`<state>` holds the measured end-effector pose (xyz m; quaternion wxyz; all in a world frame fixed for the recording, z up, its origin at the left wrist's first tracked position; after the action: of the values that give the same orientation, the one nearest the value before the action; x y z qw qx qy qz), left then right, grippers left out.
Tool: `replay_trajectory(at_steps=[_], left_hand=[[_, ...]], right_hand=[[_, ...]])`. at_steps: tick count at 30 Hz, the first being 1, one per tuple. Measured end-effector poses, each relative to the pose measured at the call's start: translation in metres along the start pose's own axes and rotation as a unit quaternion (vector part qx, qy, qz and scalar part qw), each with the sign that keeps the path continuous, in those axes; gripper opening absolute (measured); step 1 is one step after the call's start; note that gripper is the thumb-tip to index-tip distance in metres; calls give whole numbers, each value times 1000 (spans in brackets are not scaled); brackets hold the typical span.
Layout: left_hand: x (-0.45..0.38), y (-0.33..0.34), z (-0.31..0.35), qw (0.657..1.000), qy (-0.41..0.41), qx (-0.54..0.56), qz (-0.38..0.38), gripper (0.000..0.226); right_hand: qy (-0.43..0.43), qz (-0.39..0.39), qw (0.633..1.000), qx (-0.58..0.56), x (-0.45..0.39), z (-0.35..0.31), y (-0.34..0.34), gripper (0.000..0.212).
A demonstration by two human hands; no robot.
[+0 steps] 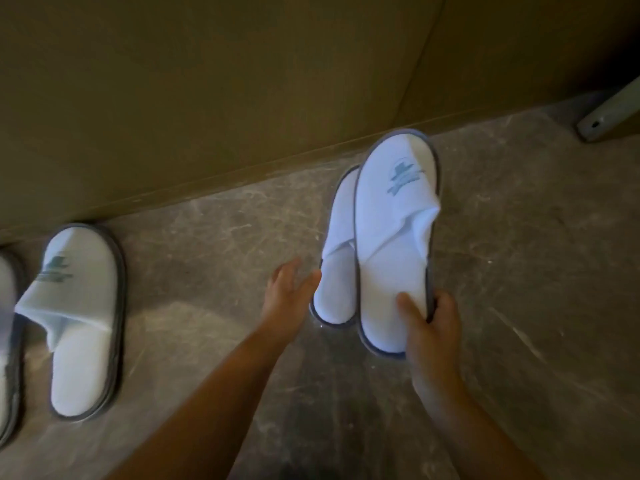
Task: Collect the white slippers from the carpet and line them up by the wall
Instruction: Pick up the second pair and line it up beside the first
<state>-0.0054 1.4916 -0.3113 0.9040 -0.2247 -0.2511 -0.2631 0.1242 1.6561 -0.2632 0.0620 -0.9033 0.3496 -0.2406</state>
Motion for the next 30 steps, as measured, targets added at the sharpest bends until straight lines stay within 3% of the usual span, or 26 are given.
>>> replay_trajectory(at_steps=[3, 7, 10, 14, 19, 22, 27, 30], left_hand=[[13, -17, 12, 995, 30, 80, -46, 11], [14, -63, 9, 969, -15, 246, -28, 15], [17, -99, -2, 958, -36, 284, -36, 28], [27, -139, -39, 961, -58, 269, -30, 19], [32, -160, -98, 966, -84, 245, 19, 11], [31, -159, -114, 972, -90, 216, 9, 28], [30, -166, -118, 997, -43, 46, -44, 42], [32, -179, -128, 997, -24, -71, -20, 40]], right_hand=[[-26, -64, 998, 14, 4, -12, 48, 20], [-65, -160, 985, 13, 8, -37, 113, 20], [-49, -237, 969, 58, 17, -41, 152, 28], [15, -286, 957, 44, 37, -27, 190, 42], [34, -266, 959, 87, 52, -2, 227, 46], [21, -242, 963, 117, 52, 11, 240, 47], [26, -223, 962, 155, 44, 30, 254, 45], [-1, -198, 940, 276, 41, 35, 261, 50]])
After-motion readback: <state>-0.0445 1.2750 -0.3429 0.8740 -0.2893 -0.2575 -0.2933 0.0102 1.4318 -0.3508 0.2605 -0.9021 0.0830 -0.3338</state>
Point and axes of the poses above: each hand's wrist, its own x-axis away from the middle knuckle, its own y-axis out of the palm, z = x × y, the point moved 8 cm from there along -x, towards the middle knuckle, and after that the axes turned 10 degrees about -z, right-handed, at the moved point
